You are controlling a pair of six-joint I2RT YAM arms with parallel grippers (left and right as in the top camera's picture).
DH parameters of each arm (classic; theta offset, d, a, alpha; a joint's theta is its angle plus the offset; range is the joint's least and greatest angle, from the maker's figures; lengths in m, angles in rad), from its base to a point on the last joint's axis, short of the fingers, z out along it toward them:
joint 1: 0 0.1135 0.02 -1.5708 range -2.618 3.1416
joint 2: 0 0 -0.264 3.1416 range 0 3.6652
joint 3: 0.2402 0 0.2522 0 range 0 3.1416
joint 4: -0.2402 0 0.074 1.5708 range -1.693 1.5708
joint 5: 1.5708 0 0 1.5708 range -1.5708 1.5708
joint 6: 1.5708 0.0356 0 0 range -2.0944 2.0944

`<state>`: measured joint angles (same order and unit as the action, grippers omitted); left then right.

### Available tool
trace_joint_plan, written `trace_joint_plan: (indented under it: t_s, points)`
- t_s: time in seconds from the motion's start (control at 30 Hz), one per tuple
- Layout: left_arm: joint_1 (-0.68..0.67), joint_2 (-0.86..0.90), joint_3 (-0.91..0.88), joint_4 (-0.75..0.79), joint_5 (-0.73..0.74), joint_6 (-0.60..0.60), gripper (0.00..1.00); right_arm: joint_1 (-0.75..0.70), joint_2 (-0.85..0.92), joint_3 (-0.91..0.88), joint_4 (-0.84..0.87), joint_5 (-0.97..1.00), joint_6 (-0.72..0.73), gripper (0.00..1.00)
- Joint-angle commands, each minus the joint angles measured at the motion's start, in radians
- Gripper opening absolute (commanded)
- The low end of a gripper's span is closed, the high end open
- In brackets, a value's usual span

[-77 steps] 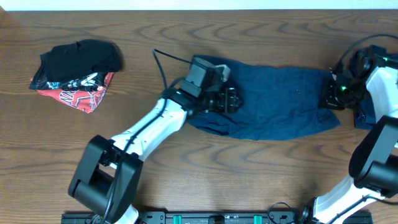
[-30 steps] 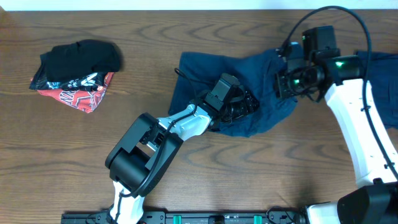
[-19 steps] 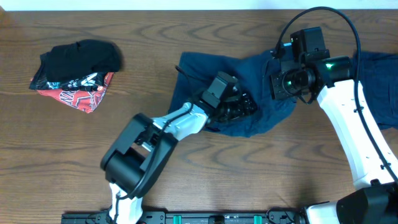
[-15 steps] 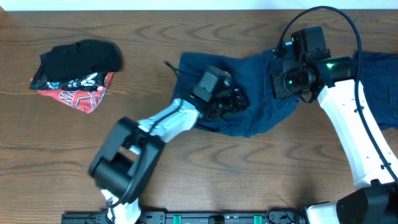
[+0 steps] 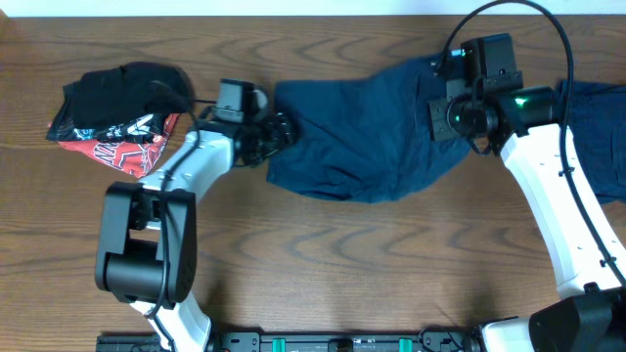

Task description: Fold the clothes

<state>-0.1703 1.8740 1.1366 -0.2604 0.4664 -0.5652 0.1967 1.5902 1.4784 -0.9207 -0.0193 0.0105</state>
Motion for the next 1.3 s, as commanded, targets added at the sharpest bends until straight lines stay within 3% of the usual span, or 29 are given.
trace_joint_plan:
  t_s: [0.0,0.3,0.43,0.6,0.73,0.77,1.0,1.27]
  points:
    - [0.006,0.006,-0.026,-0.009,-0.042,0.054,0.75,-0.001,-0.001,0.035,0.047,0.042,-0.004,0.01]
    - [-0.002,0.050,-0.038,-0.008,-0.056,0.060,0.74,0.037,0.001,0.035,0.142,0.035,0.045,0.01]
    - [-0.019,0.083,-0.038,-0.008,-0.056,0.061,0.69,0.061,0.016,0.035,0.166,0.034,0.067,0.01]
    - [-0.058,0.089,-0.038,-0.007,-0.056,0.076,0.51,0.067,0.062,0.035,0.171,0.034,0.119,0.01]
    - [-0.077,0.089,-0.038,-0.029,-0.056,0.075,0.13,0.066,0.082,0.035,0.175,0.046,0.120,0.01]
    - [-0.078,0.089,-0.038,-0.040,-0.055,0.074,0.07,0.066,0.083,0.035,0.176,0.054,0.120,0.01]
    - [-0.078,0.089,-0.038,-0.204,-0.040,0.075,0.06,0.050,0.083,0.039,0.191,0.180,0.098,0.01]
    - [-0.117,0.089,-0.038,-0.402,-0.030,0.075,0.06,0.021,0.083,0.057,0.230,0.050,0.098,0.01]
